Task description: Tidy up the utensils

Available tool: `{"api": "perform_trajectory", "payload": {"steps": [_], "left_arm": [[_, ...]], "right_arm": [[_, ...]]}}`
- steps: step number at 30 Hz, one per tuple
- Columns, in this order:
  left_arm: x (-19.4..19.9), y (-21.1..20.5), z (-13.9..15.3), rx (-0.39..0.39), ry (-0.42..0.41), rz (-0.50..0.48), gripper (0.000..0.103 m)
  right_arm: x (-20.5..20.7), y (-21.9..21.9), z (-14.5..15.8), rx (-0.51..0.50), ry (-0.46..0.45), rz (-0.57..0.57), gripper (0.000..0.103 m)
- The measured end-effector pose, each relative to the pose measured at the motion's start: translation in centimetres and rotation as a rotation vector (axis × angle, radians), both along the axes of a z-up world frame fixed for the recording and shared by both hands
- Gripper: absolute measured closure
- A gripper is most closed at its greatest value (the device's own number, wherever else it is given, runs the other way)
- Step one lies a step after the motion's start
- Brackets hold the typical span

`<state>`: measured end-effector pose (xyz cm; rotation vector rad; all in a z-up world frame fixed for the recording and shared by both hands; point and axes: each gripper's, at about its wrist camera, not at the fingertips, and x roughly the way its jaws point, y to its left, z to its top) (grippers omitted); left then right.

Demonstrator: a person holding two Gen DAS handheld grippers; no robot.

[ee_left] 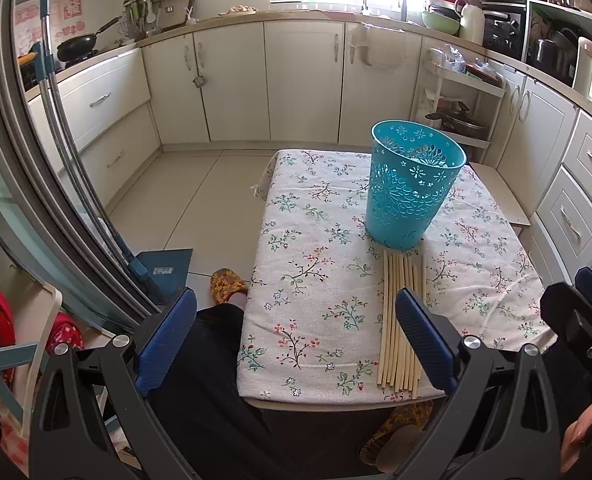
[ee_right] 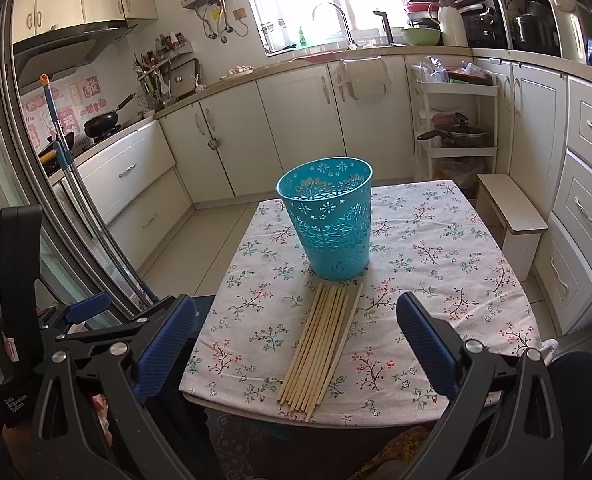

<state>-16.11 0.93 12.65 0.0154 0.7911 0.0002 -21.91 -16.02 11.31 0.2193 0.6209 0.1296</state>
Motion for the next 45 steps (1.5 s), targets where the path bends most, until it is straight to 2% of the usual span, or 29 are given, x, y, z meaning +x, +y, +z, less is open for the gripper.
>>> {"api": "perform_trajectory", "payload": {"steps": [24, 45], "left_arm": [[0.8, -0.3, -0.5, 0.001, 0.024, -0.001, 0.007], [4.2, -1.0, -3.1, 0.011, 0.097, -0.007, 0.007]], "right_arm": [[0.8, -0.1, -0.8, -0.001, 0.026, -0.006, 0.006], [4.6, -1.8, -4.2, -0.002, 0.126, -0.061, 0.006]]}}
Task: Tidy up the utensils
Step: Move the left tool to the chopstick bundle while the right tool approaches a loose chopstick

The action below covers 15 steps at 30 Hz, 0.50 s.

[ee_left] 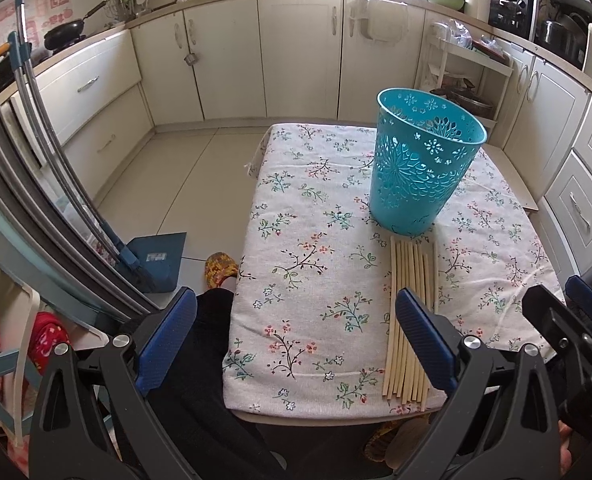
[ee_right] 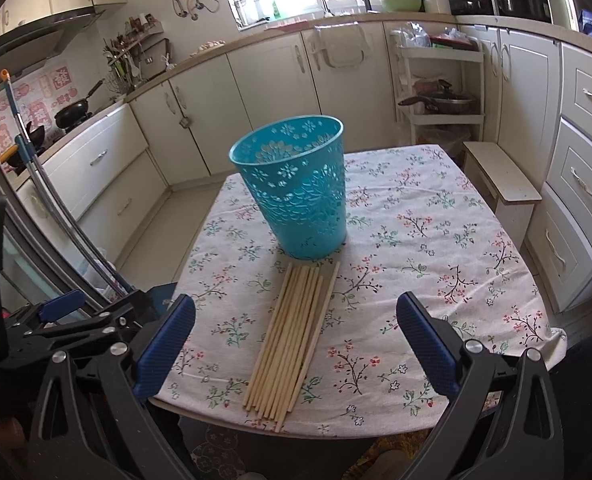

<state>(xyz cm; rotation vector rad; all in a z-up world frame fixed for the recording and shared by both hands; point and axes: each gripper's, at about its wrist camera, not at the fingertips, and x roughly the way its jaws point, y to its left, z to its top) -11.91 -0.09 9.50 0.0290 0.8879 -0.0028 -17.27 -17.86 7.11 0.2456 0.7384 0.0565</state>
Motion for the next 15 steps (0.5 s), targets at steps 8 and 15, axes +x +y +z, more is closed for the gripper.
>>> {"api": "perform_trajectory", "payload": {"steps": [8, 15], "left_arm": [[1.8, -0.3, -1.5, 0.003, 0.031, 0.003, 0.007], [3.6, 0.0, -3.7, -0.018, 0.071, 0.018, 0.007]], "right_arm": [[1.9, -0.5, -1.8, -0.003, 0.032, -0.017, 0.006], [4.6, -1.3, -5.3, -0.030, 0.094, -0.023, 0.014]]}}
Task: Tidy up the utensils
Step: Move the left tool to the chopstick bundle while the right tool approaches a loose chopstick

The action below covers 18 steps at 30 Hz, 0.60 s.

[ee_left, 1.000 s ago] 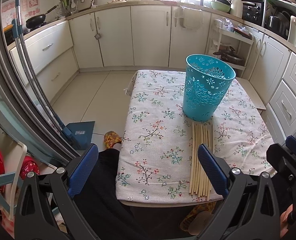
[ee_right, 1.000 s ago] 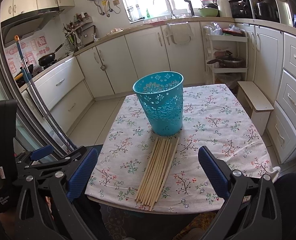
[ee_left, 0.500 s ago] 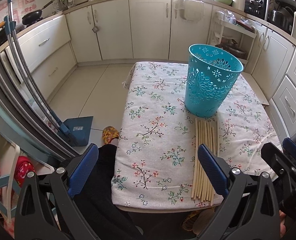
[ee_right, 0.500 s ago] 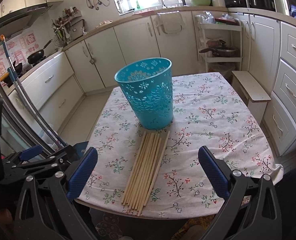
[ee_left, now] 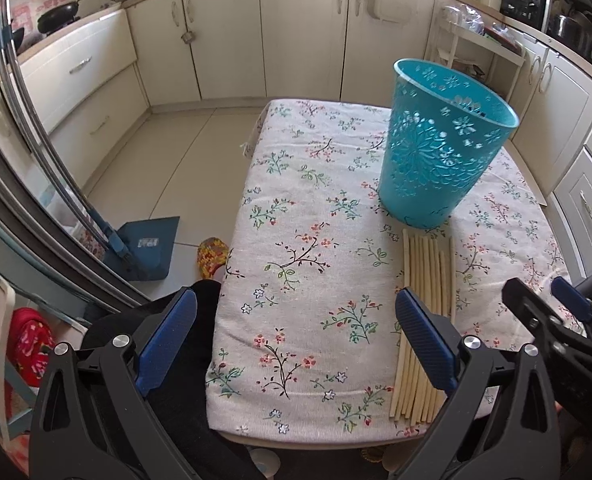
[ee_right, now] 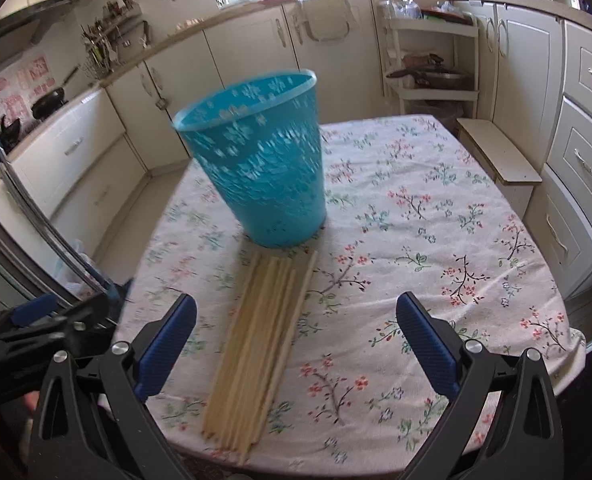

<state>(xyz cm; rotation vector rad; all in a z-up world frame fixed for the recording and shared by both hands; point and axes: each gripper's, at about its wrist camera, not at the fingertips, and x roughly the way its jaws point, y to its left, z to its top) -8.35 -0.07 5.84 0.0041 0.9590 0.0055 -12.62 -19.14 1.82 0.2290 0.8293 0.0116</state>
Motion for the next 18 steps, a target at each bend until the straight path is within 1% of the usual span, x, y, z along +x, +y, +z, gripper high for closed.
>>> {"api": "perform_trajectory", "payload": {"steps": [1, 2, 4, 6, 8, 12, 15, 18], "left_arm": [[0.2, 0.1, -0.2, -0.002, 0.004, 0.004, 0.007], [0.4, 0.2, -0.6, -0.004, 0.011, 0.010, 0.007], [0.8, 0.3, -1.0, -0.004, 0.022, 0.018, 0.007], [1.1, 0.3, -1.6, -0.003, 0.033, 0.023, 0.007], [1.4, 0.3, -2.0, -0.002, 0.040, 0.025, 0.007], [1.9, -0.1, -2.8, -0.004, 0.055, 0.019, 0.007], [2.2, -0.6, -3.4, -0.007, 0.066, 0.008, 0.007], [2.7, -1.3, -3.8, -0.018, 0.077, -0.005, 0.007]], "right_arm": [[0.4, -0.1, -0.5, -0.007, 0.012, 0.002, 0.019], [0.9, -0.2, -1.0, -0.011, 0.027, 0.004, 0.026], [1.8, -0.6, -2.3, -0.009, 0.055, 0.000, 0.031], [2.7, -0.9, -3.3, -0.003, 0.080, 0.000, 0.042], [3.5, -1.1, -4.4, 0.003, 0.106, -0.002, 0.048], [4.6, -1.2, -6.0, -0.001, 0.147, 0.004, 0.058], [4.9, -0.9, -6.1, -0.032, 0.127, 0.012, 0.058], [5.1, -0.8, -6.0, -0.036, 0.123, 0.017, 0.058]]}}
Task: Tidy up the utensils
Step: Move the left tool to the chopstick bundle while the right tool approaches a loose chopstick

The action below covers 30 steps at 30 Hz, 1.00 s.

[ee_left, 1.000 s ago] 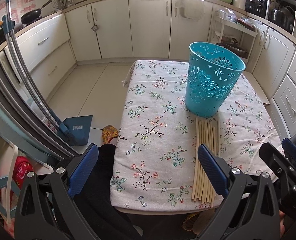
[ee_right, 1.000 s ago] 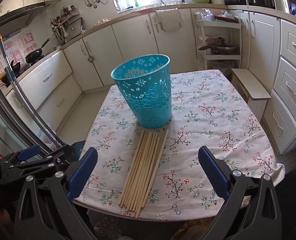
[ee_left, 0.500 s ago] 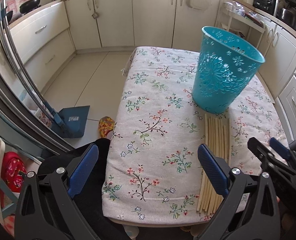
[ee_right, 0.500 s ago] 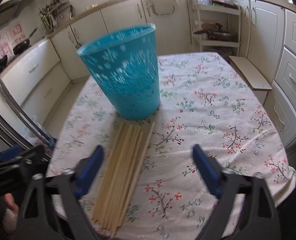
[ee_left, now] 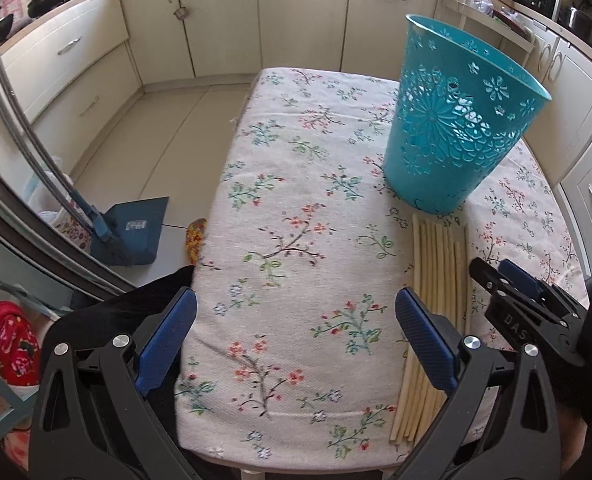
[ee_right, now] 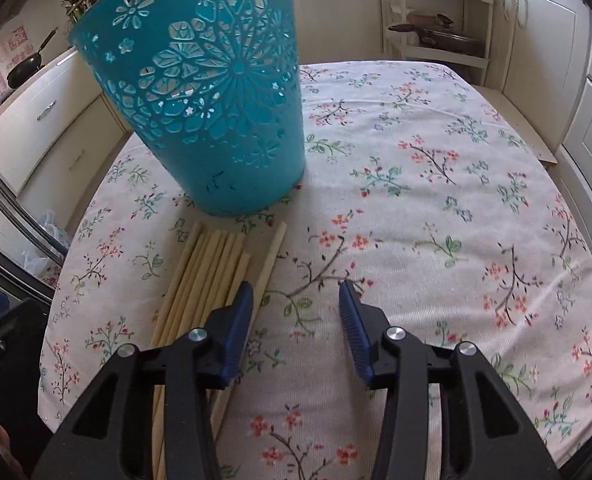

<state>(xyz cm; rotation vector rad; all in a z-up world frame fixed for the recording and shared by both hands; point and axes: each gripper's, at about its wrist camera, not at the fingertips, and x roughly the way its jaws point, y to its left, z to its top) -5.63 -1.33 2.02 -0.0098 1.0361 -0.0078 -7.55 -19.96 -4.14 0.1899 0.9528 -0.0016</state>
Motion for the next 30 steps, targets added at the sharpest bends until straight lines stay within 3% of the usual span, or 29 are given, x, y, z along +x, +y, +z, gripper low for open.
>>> {"api": "perform_trajectory", "payload": {"steps": [2, 6, 8, 13, 18, 30], "left_arm": [[0.4, -0.6, -0.3, -0.009, 0.005, -0.013, 0.007], [1.8, -2.0, -1.2, -0.022, 0.017, -0.046, 0.007], [2.6, -2.7, -1.8, -0.033, 0.026, -0.060, 0.007], [4.9, -4.6, -3.7, -0.039, 0.056, -0.095, 0.007], [6.3, -5.9, -5.4, -0.008, 0.077, -0.104, 0.008], [7.4, -6.3, -6.2, 0.042, 0.074, -0.096, 0.015]], "right_arm": [[0.1, 0.4, 0.0, -0.045, -0.009, 0.016, 0.060], [0.4, 1.1, 0.0, -0.147, -0.016, 0.085, 0.084], [0.8, 0.7, 0.0, -0.165, -0.006, 0.144, 0.090], [0.8, -0.3, 0.0, -0.188, -0.008, 0.265, 0.090], [0.7, -1.5, -0.3, -0.084, -0.028, 0.232, 0.090], [1.2, -2.3, -0.2, 0.018, -0.029, 0.217, 0.090]]}}
